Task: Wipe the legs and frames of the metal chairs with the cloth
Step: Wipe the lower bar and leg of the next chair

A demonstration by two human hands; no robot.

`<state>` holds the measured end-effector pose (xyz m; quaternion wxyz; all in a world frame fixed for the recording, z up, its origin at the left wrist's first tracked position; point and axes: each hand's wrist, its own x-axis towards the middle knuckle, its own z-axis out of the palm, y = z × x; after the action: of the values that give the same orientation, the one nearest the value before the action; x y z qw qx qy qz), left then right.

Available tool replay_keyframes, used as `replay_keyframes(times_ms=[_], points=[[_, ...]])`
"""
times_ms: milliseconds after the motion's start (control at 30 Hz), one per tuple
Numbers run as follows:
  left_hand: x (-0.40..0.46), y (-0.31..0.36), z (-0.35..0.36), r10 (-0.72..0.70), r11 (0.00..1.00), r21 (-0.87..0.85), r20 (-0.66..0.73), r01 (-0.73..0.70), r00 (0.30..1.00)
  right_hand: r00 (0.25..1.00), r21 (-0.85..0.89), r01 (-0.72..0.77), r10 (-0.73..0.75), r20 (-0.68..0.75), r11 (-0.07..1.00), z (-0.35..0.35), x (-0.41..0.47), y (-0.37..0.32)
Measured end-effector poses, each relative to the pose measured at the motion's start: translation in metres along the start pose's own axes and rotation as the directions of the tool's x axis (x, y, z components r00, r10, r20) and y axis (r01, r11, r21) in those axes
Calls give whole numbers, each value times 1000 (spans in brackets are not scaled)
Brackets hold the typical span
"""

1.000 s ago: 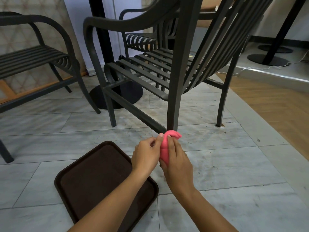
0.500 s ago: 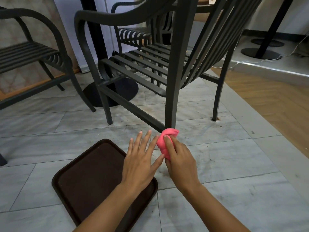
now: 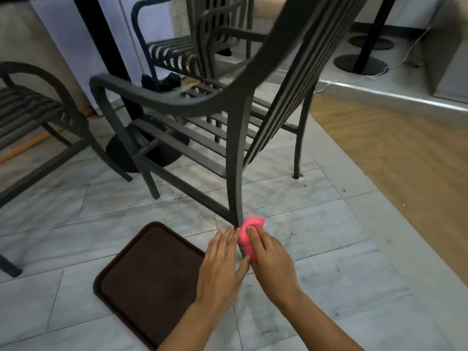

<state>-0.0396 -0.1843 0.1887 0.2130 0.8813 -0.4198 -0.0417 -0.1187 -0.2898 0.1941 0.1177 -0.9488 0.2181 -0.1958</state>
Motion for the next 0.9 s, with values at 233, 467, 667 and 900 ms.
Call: replay_keyframes(times_ms=[233,467,667,900], points=[[-4,82,-106,22,1000,15,97,-23,995,980,-50,-152,158,124,987,-127,18,-17],[2,155,-209,73,996,36,199,-82,977,959,-88,-240,250,131,967,-252,42,-35],[18,217,-252,111,992,34,224,-121,968,949,-89,-282,292,121,955,-331,51,-26],[47,290,-260,55,998,-40,218,-48,974,947,-73,-281,288,139,957,-390,60,34]])
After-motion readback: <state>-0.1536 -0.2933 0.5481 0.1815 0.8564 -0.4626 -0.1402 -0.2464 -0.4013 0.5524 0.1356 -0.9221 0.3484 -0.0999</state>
